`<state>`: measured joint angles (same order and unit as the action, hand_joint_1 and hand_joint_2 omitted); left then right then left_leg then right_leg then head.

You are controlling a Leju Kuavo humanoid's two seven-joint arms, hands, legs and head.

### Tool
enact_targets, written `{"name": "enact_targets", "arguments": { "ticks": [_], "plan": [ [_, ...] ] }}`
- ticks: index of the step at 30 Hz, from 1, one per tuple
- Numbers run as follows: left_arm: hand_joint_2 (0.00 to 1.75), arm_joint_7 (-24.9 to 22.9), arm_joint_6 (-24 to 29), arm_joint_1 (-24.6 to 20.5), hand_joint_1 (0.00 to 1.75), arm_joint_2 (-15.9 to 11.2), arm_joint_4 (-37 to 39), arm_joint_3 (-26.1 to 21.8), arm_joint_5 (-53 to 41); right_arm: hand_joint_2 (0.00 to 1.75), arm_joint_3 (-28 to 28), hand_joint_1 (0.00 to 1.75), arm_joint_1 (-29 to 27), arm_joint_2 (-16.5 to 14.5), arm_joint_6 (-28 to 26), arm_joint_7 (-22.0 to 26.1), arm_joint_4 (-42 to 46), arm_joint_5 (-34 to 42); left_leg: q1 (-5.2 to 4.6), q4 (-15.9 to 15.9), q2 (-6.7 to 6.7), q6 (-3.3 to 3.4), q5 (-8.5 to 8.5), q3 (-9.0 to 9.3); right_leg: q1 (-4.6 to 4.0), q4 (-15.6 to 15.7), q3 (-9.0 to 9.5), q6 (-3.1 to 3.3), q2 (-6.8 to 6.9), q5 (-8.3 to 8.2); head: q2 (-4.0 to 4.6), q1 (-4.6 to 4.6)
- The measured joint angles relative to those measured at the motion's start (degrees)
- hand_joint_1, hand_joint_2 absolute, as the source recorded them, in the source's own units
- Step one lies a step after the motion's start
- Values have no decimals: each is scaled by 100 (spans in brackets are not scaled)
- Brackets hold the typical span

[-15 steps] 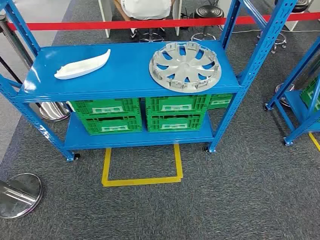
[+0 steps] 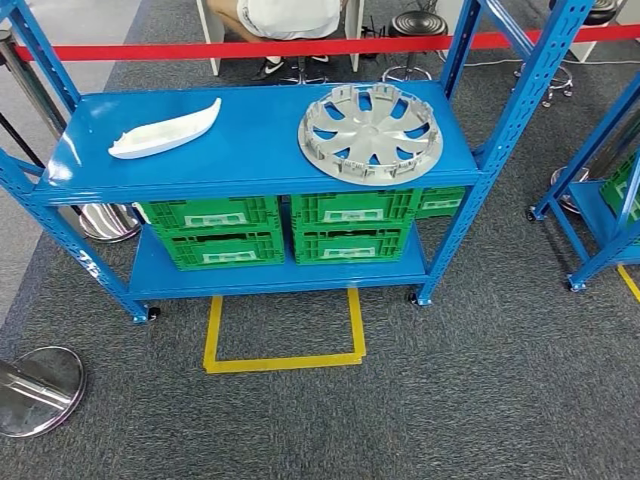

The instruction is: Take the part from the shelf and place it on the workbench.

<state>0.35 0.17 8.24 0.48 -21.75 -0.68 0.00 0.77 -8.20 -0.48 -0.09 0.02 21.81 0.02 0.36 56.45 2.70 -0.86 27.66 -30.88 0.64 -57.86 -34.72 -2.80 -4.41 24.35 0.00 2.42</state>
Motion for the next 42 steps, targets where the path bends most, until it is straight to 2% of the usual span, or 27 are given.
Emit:
{"name": "enact_targets", "arguments": {
  "ticks": [5,10,14,27,30,36,40,42],
  "plan": [
    [175,0,3,-9,0,2,1,-10,7,175,-24,0,9,-2,4,7,-4,-7,0,0,0,0,0,0,0,0,0,0,0,0,0,1],
    [175,62,68,-151,0,48,75,-251,194,175,-423,0,165,-76,66,184,-116,-156,0,0,0,0,-1,1,0,0,1,0,0,-2,0,0],
    [0,241,138,-309,0,95,220,-548,409,175,-860,0,333,-191,-11,262,-279,-273,0,0,0,0,-2,9,0,-1,4,0,0,-3,0,0],
    [0,809,284,-688,0,284,690,-1429,992,175,-2454,0,776,-647,-1436,51,-663,-127,0,0,0,0,-2,14,0,-2,7,0,0,-3,0,-1],
    [0,853,332,-725,0,320,746,-1574,1127,175,-2709,0,815,-723,-1533,108,-704,2,0,0,0,0,-2,13,0,-2,6,0,0,-3,0,-1],
    [0,904,584,-744,0,398,791,-1887,1251,175,-3028,0,836,-812,-1640,523,-729,-61,0,0,0,0,-2,13,0,-2,6,0,0,-2,0,0],
    [175,933,732,-746,0,416,796,-2044,1157,175,-3284,0,842,-827,-1830,827,-732,-24,0,0,0,0,-2,13,0,-2,6,0,0,-2,0,-1],
    [175,882,710,-747,0,417,796,-2088,1064,175,-3440,0,841,-812,-1912,1108,-716,26,0,0,0,0,-2,13,0,-1,6,0,0,-3,0,-1]
  ]
}}
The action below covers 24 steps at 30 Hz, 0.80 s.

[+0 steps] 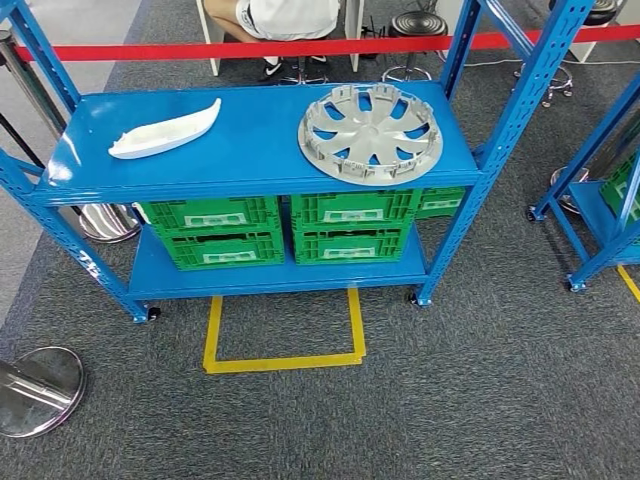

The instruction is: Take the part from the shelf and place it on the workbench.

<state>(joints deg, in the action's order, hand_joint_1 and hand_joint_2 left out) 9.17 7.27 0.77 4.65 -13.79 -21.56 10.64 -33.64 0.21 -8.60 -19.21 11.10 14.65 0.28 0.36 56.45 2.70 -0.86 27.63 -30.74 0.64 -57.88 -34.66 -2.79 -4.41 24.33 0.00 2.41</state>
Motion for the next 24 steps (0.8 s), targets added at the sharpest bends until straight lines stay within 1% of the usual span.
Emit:
{"name": "enact_targets", "arguments": {
  "ticks": [3,6,9,11,13,14,18,22,24],
  "plan": [
    [175,-114,-149,0,0,2,9,-29,-152,175,-276,0,-3,90,128,553,77,58,-1,0,0,0,0,0,1,0,1,0,0,0,0,0],
    [175,-175,-269,-3,0,17,20,-45,-254,175,-501,0,-13,247,466,1045,228,-39,-5,0,0,1,0,0,5,1,3,-2,1,-2,0,0],
    [175,-209,-400,-4,0,40,39,-63,-375,175,-812,0,-37,418,1094,1690,577,-340,-13,1,0,2,0,0,12,1,2,-6,1,-4,0,0],
    [175,-229,-497,-4,0,56,48,-78,-417,175,-1112,0,-38,496,1834,1983,959,-484,-14,1,0,5,-2,-1,12,2,2,-7,2,-5,0,1],
    [175,-261,-577,-4,0,76,54,-122,-423,175,-1450,0,-32,509,2622,2059,1509,-625,-14,1,0,7,-3,-2,14,2,1,-10,3,-7,0,0],
    [175,-272,-601,-5,0,87,55,-155,-427,175,-1605,0,-24,488,2888,2009,1820,-708,-15,1,0,8,-4,-2,14,2,1,-11,3,-7,0,0],
    [175,-282,-655,-3,0,130,58,-252,-491,175,-2037,0,21,296,3409,1853,3093,-842,-14,1,0,13,-8,-2,14,1,1,-12,10,-8,0,1],
    [0,-293,-697,-5,0,143,61,-338,-575,175,-2110,0,7,43,3651,1673,4352,-750,-13,1,0,14,-10,0,12,0,1,-12,10,-8,0,0],
    [0,-294,-728,-2,0,144,61,-363,-629,175,-2074,0,-29,-62,3661,1663,4930,-759,-13,1,0,15,-11,-1,12,0,2,-12,12,-8,0,1]
  ]
}}
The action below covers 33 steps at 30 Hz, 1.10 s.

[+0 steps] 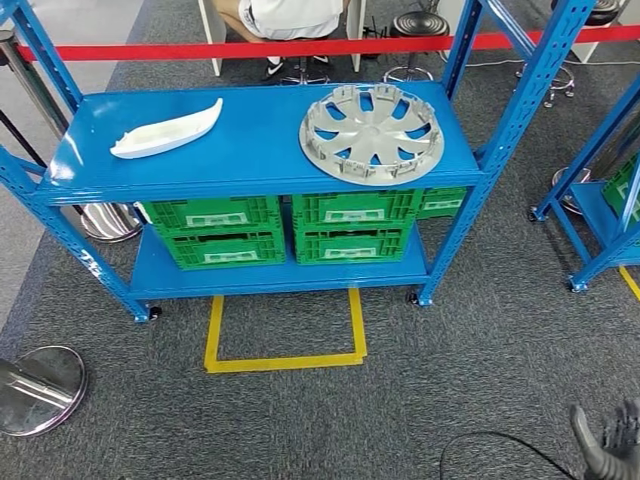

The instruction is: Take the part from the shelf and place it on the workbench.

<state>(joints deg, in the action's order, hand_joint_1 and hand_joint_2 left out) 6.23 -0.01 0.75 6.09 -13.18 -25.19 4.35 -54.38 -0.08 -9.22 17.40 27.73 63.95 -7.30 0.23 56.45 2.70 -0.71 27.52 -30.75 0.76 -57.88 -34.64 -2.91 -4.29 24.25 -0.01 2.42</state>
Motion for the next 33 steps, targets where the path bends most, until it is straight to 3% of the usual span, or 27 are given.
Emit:
{"name": "enact_targets", "arguments": {
  "ticks": [7,13,18,25,33],
  "plan": [
    [0,-18,-155,1,0,-8,4,-42,-360,175,827,0,-316,-168,-363,-195,1762,-104,-1,0,0,0,0,-1,1,0,1,0,-1,0,1,1],
    [0,68,-241,-31,0,-17,17,-60,-599,175,2346,0,-478,167,-1334,-420,2769,-1177,-1,0,-2,0,-2,-1,2,-1,0,0,-4,-5,0,0],
    [0,155,-111,-260,0,149,20,-131,-558,175,3605,0,-148,492,-1776,-705,2844,-1484,-2,0,1,14,-19,0,1,1,1,-2,9,-15,1,1],
    [0,154,-114,-279,0,208,26,-138,-588,175,4156,0,-110,757,-1871,-682,2858,-1551,-2,0,1,13,-21,-5,1,0,-3,0,10,-17,1,-1],
    [0,35,-143,-284,0,201,28,-139,-848,175,5443,0,340,1410,-1846,-1166,2865,-2819,-2,0,0,7,-27,-12,2,-1,-6,-1,10,-24,1,0]
  ]
}}
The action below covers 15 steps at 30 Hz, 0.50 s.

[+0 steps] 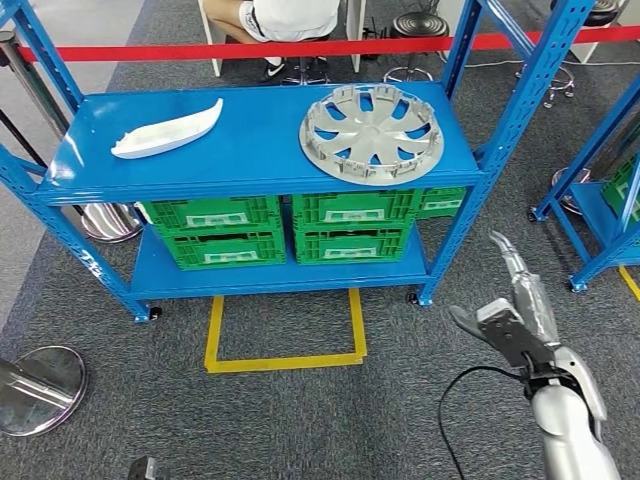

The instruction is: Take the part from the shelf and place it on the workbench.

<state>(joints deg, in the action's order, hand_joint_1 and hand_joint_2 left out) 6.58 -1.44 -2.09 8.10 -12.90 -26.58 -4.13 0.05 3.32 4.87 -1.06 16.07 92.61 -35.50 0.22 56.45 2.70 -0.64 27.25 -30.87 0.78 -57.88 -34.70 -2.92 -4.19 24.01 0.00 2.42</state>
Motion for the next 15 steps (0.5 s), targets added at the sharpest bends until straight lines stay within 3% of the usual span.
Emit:
{"name": "enact_targets", "arguments": {
  "ticks": [9,15],
  "plan": [
    [0,111,-105,-5,0,-28,0,2,-305,175,1638,0,1032,882,258,-773,-156,-972,0,0,1,1,-8,0,0,-1,-2,-1,1,-6,0,-1],
    [0,120,-151,-6,0,-32,0,2,-325,175,2196,0,1458,1188,307,-912,-302,-1161,0,0,1,1,-7,-3,0,0,-5,-1,1,-6,0,0]
  ]
}}
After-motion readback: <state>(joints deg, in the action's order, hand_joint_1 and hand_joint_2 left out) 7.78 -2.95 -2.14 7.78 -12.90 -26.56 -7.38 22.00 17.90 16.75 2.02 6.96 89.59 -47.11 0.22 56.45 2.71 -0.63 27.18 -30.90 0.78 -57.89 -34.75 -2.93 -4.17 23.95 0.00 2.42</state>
